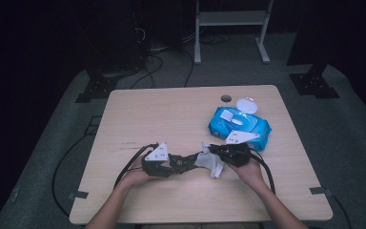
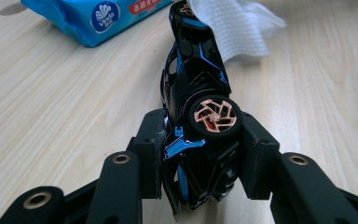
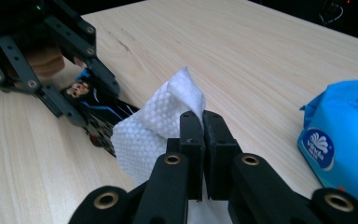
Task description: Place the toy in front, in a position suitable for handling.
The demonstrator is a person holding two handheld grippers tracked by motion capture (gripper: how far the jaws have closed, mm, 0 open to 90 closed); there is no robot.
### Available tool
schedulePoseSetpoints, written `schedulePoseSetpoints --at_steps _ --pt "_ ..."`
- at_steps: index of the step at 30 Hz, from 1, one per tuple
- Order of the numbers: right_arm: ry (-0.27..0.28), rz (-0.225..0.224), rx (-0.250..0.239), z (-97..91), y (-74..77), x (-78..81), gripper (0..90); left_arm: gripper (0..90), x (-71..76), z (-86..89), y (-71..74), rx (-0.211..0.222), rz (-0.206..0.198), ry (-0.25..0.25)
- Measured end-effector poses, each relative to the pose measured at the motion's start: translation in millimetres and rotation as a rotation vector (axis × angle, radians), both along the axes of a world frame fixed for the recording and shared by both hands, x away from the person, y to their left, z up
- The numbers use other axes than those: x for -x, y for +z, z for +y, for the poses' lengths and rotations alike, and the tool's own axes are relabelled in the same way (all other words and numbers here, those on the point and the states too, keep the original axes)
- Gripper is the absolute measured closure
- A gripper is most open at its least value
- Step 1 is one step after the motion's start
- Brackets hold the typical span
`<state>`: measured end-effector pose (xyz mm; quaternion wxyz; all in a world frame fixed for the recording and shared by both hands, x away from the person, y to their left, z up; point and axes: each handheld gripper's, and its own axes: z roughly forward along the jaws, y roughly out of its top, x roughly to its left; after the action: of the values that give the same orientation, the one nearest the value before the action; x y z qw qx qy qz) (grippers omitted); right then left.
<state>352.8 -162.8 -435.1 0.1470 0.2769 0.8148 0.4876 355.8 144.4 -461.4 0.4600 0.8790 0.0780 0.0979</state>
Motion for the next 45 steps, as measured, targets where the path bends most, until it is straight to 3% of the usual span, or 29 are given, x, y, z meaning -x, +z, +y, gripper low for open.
schedulePoseSetpoints --at_steps 4,7,9,12,15,19,27,31,32,37,40,43,45 --pt "0.010 0.020 0.000 2.1 -4.5 1.1 86.7 56.6 -0.3 -1.4 2.4 -0.011 0.027 0.010" --pt "0.023 0.030 -0.004 3.8 -4.2 1.7 86.7 50.7 -0.7 -12.5 7.3 -0.011 0.021 0.009" --pt "0.025 0.028 -0.006 4.1 -3.7 2.1 86.7 46.2 -2.2 -20.9 9.7 -0.034 0.021 0.012" --pt "0.030 0.034 -0.019 3.8 -2.5 2.2 86.7 46.4 -3.5 -29.0 10.3 -0.044 0.026 0.012" --pt "0.035 0.041 -0.034 4.6 -2.1 2.5 86.7 48.0 -5.0 -32.2 8.1 -0.093 0.027 0.019" --pt "0.046 0.045 -0.045 6.1 -2.3 2.3 86.7 57.0 -7.0 -26.6 7.8 -0.092 0.042 0.043" --pt "0.050 0.048 -0.042 6.6 -2.8 2.1 86.7 57.4 -4.6 -5.1 8.5 -0.092 0.056 0.040" --pt "0.040 0.045 -0.038 0.3 0.3 3.7 86.7 54.9 -4.8 -5.8 11.6 -0.109 0.080 0.061" --pt "0.040 0.045 -0.038 0.3 0.3 3.7 86.7 47.5 -4.8 -5.8 11.6 -0.109 0.080 0.061" --pt "0.025 0.045 -0.040 -11.0 2.5 5.4 86.7 43.8 -9.5 -31.6 17.0 -0.175 0.069 0.044" --pt "0.026 0.055 -0.040 -12.5 -0.2 6.8 86.7 44.2 -12.3 -43.8 19.1 -0.182 0.095 0.040" --pt "0.040 0.055 -0.041 -10.3 -1.2 7.4 86.7 48.2 -14.4 -56.0 19.8 -0.264 0.091 0.072" --pt "0.044 0.055 -0.038 -8.1 -1.5 7.4 86.7 53.5 -15.4 -63.3 19.4 -0.353 0.105 0.098"
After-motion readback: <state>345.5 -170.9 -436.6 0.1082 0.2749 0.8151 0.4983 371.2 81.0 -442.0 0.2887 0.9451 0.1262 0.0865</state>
